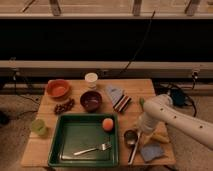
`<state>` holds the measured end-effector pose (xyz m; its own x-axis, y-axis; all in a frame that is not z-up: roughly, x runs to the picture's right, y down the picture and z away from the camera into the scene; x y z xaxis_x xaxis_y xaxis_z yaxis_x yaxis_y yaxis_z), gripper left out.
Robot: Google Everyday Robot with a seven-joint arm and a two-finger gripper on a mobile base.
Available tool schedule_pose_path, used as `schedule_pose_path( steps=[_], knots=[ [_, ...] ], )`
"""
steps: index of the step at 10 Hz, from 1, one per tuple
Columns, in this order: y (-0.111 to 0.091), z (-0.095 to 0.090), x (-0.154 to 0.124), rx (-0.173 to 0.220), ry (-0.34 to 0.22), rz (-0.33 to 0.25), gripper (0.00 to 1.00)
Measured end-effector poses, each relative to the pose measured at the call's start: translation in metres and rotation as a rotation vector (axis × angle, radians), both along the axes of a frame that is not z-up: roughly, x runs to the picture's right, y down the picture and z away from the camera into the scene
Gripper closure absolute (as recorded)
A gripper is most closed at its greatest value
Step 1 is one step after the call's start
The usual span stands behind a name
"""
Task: Wipe red bowl with brush
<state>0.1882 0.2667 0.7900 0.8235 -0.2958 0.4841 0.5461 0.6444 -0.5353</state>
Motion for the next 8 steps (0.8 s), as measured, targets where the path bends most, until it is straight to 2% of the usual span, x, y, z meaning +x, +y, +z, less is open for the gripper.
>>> schedule_pose_path(
  steps=[4, 5, 6, 8],
  knots=[
    [0.0055, 0.0064, -0.0011, 0.006, -0.001, -0.065, 0.37],
    [0.0061, 0.0071, -0.0010, 0.005, 0.000, -0.074, 0.42],
    [0.0071, 0.0081, -0.0011, 0.004, -0.002, -0.087, 0.55],
    [0.0082, 0.0066, -0.0007, 0.002, -0.005, -0.104, 0.72]
  ],
)
